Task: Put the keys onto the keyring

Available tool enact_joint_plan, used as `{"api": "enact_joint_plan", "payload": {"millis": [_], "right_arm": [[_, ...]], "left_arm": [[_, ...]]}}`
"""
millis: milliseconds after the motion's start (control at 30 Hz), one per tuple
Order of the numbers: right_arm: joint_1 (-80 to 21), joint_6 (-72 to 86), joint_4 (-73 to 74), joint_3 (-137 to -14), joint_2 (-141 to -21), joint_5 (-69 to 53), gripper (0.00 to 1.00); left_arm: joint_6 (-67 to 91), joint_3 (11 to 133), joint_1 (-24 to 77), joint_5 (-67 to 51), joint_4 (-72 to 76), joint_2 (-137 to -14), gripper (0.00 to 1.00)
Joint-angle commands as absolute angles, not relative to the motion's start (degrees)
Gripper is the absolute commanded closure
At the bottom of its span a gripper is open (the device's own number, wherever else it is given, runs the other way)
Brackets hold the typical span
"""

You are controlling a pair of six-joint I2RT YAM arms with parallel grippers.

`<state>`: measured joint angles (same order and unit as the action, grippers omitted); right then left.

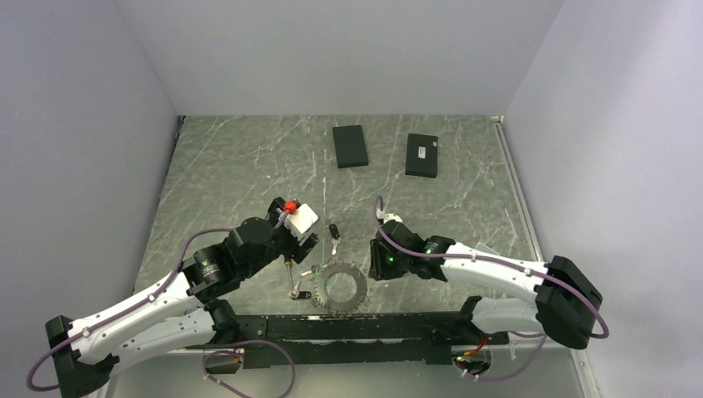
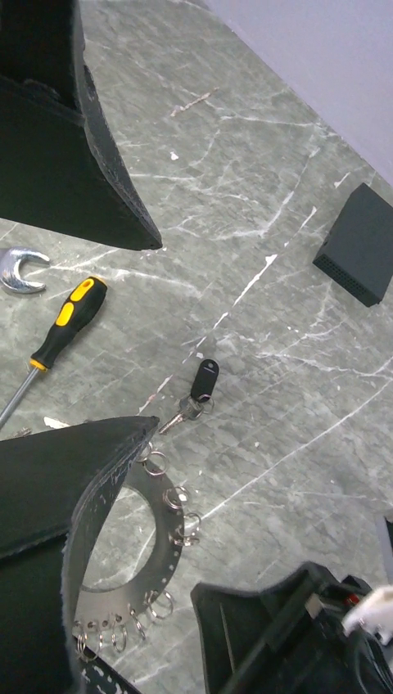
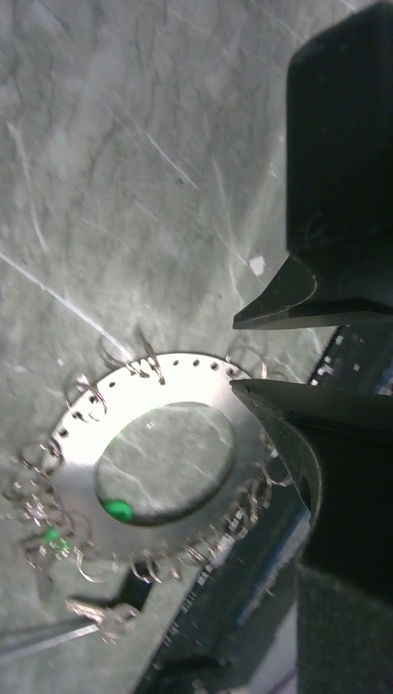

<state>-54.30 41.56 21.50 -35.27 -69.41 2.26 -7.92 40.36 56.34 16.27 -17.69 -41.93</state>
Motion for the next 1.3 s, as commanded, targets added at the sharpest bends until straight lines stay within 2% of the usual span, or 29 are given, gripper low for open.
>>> {"api": "enact_joint_plan", "payload": {"millis": [0,200,367,800,967,1133,1267], "right_arm": [[-54.39,41.05,23.53,-33.87,-65.65,-7.35,0.68],[-54.85,39.79,18.94,-28.29,-61.99,-16.15,0.67],[-56.95,36.41,14.33,-24.59,-58.37,-16.50,0.62],[-57.83,29.19,8.02,-29.20,-71.10,-15.57,0.60],[-58.01,28.30,6.29,-29.73,-72.13,-15.48,0.65],[-58.01,26.84,4.46,-30.85,-74.47,-16.31,0.97],[-58.01,26.20,4.41,-31.45,-74.06,-15.55,1.00]], "left_arm": [[-10.27,39.34,56.50,16.52,-13.95,-42.45,0.21],[-10.94,38.81,56.45,14.84,-13.20,-44.15,0.21],[-11.51,38.67,56.47,15.69,-13.40,-44.55,0.21],[-11.12,38.24,56.43,16.37,-14.64,-42.74,0.21],[-10.81,38.30,56.43,16.40,-15.28,-42.50,0.21],[-10.65,38.17,56.54,16.93,-15.64,-41.86,0.21],[-10.51,38.15,56.43,17.39,-15.86,-41.40,0.21]]}}
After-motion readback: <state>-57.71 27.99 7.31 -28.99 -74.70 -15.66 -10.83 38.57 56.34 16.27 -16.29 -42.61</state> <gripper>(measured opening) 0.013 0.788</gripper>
